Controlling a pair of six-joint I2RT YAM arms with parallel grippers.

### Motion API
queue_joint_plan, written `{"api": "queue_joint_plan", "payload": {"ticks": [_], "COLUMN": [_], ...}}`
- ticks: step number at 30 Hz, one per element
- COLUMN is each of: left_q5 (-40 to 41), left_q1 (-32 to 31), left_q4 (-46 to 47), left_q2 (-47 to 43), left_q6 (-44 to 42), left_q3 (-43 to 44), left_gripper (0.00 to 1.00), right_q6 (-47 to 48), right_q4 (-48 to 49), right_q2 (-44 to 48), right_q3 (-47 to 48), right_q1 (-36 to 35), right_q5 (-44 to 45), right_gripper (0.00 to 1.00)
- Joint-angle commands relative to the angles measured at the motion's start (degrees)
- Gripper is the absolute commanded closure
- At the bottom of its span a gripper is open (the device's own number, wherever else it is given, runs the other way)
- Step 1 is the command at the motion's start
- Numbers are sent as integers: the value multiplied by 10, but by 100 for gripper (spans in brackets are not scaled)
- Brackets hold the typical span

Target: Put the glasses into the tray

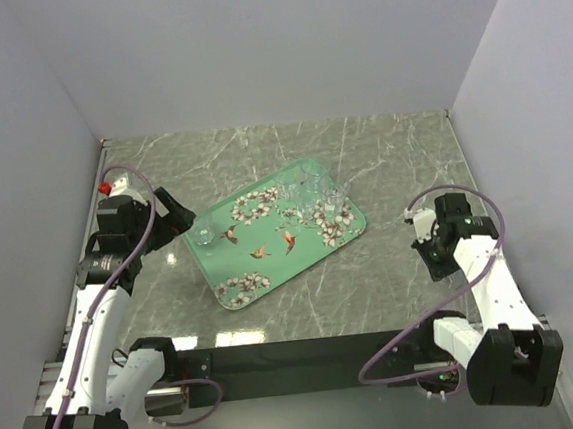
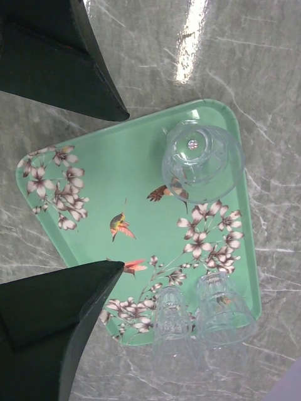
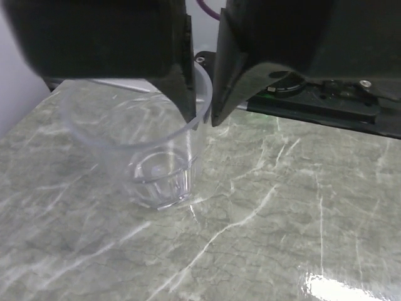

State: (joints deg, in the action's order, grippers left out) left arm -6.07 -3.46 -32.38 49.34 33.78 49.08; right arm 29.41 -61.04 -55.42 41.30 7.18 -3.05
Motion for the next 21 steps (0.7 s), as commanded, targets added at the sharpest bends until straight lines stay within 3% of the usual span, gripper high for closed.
{"api": "queue_joint_plan", "payload": {"ticks": [1,4,13,17,21], "left_q5": [15,22,32,45,48], "left_q1": [2,2,2,2,2], "left_q4": [7,1,-5,-18,-22], "left_q2": [-8,-17,-47,-61,-86], "left_q6": [-11,-9,-11,-11,-6], "left_q3": [5,3,-6,-7,-11], "left_gripper": [1,1,1,1,1], "right_q6": [10,33,203,245,277], "right_q4": [28,21,-30,-41,-37], "right_q2": [-31,-51,-89,-107,-100], "right_q3": [17,34,161,191,201], "right_q1": [3,3,-7,-42,-129], "right_q5": [-3,-20,-142,-185,-213], "right_gripper": [87,100,100,100,100]}}
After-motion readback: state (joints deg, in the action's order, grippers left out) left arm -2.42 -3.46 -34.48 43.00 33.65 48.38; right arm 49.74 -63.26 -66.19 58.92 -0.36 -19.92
